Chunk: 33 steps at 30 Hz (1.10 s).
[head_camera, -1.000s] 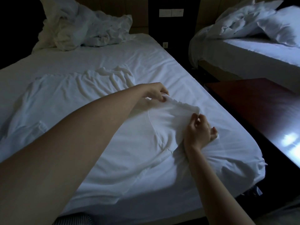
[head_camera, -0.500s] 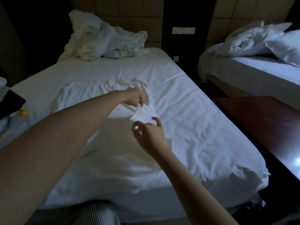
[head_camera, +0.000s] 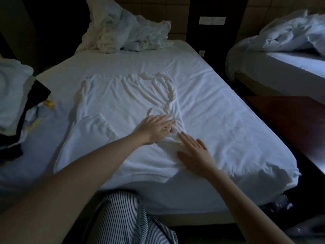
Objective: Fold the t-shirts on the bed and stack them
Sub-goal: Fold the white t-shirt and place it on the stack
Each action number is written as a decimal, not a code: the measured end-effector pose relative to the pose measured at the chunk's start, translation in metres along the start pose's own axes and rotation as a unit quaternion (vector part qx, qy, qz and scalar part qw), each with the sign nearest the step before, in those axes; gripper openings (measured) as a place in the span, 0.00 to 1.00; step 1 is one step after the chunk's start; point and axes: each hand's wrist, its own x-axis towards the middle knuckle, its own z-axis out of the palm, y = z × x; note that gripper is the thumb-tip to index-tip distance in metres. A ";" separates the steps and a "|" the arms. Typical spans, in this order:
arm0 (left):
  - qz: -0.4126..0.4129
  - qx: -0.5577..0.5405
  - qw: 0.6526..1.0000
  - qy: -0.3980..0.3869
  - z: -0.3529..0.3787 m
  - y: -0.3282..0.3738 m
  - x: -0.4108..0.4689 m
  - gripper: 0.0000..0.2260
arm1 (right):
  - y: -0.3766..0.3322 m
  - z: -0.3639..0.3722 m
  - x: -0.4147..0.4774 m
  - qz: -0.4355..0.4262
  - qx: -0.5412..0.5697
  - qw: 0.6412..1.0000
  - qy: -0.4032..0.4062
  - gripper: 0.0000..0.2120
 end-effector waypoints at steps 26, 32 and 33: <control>-0.238 -0.200 0.949 -0.060 -0.056 0.015 0.079 0.25 | 0.003 0.005 -0.014 -0.056 -0.165 0.940 0.292 0.13; -0.179 -0.260 0.947 -0.063 -0.052 -0.003 0.106 0.10 | 0.012 0.008 -0.016 -0.076 -0.213 0.900 0.372 0.10; -0.156 -0.308 0.938 -0.043 -0.053 -0.003 0.110 0.10 | 0.014 0.008 -0.018 -0.074 -0.215 0.900 0.372 0.10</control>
